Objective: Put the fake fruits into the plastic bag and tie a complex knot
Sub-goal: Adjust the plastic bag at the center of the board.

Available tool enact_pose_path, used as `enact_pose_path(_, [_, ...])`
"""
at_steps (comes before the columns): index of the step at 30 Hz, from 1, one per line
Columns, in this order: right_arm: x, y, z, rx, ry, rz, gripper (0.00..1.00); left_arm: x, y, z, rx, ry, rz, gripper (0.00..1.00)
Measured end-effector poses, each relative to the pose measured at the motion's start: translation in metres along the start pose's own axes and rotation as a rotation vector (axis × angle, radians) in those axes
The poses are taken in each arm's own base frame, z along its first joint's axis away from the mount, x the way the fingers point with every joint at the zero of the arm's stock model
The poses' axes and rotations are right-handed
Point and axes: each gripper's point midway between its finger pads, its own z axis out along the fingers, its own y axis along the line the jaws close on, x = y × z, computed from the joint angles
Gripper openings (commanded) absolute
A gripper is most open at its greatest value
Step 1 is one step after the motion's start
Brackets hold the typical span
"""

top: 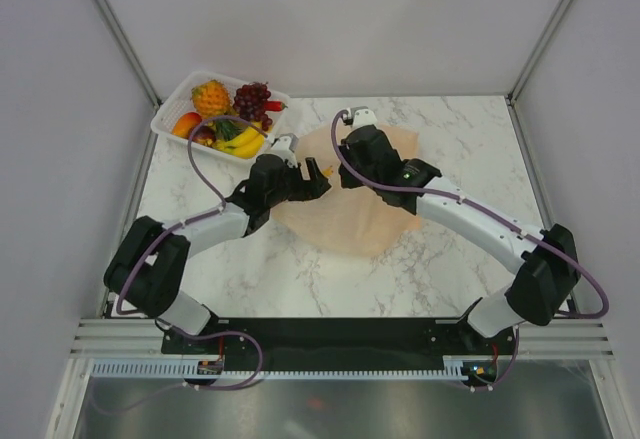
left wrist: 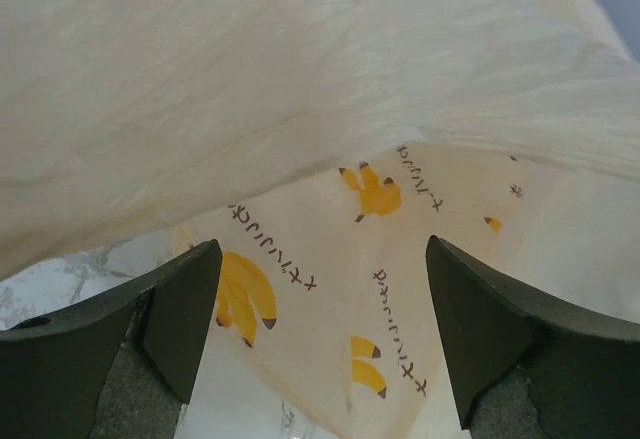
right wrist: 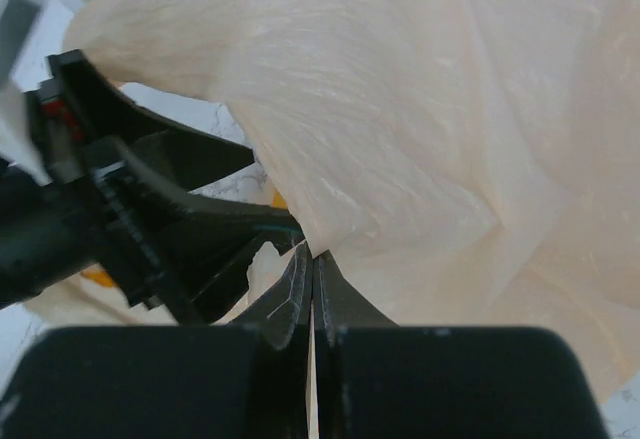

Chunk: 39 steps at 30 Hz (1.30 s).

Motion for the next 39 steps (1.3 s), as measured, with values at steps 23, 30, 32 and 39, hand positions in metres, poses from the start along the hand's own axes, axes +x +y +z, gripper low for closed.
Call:
enact_pose_path(23, [-0.028, -0.029, -0.039, 0.066, -0.078, -0.031, 0.00, 0.031, 0.016, 0.026, -0.048, 0.141, -0.093, 0.96])
enact_pose_path(30, [0.034, -0.053, -0.015, 0.153, 0.078, -0.090, 0.00, -0.002, 0.009, 0.000, -0.064, 0.018, -0.077, 0.99])
enact_pose_path(32, [0.039, -0.057, -0.015, 0.168, 0.089, -0.096, 0.00, -0.006, 0.010, -0.006, -0.074, -0.002, -0.072, 1.00])
enact_pose_path(39, [0.040, -0.063, -0.016, 0.193, 0.087, -0.116, 0.00, -0.018, 0.016, -0.018, -0.126, -0.043, 0.008, 1.00])
